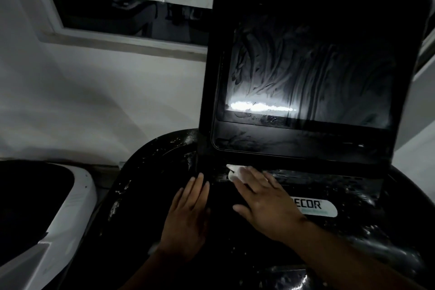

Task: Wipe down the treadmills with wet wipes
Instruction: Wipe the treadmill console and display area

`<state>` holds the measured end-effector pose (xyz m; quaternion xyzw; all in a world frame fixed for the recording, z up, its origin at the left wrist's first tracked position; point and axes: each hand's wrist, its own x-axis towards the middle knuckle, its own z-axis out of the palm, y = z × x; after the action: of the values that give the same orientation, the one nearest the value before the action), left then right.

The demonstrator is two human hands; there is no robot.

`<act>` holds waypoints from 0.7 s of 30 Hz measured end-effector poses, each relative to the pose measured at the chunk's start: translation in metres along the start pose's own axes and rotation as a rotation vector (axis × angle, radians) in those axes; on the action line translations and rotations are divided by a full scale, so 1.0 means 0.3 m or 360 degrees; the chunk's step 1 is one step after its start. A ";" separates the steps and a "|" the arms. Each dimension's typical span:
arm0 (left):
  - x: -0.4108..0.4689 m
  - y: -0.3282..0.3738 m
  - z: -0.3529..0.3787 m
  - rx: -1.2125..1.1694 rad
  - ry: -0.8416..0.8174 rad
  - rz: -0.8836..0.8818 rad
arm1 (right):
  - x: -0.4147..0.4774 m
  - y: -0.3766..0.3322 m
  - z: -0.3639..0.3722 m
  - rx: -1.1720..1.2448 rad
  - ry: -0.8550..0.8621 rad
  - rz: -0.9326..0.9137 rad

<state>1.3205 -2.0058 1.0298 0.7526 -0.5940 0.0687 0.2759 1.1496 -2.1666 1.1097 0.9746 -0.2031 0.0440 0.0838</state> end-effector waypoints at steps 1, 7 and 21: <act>0.010 0.006 0.006 -0.0011 0.0009 0.0021 | 0.007 -0.017 0.000 0.0039 -0.0019 0.0023; 0.048 0.039 0.043 -0.0015 -0.0104 0.0102 | -0.085 0.006 0.042 0.0255 -0.0200 -0.0123; 0.082 0.067 0.012 0.0091 -0.0205 0.0076 | -0.143 0.157 -0.033 0.0792 -0.0084 0.0273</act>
<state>1.3081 -2.0314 1.0440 0.7487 -0.6260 0.0438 0.2137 1.0909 -2.1906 1.1211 0.9452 -0.2700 0.0741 -0.1679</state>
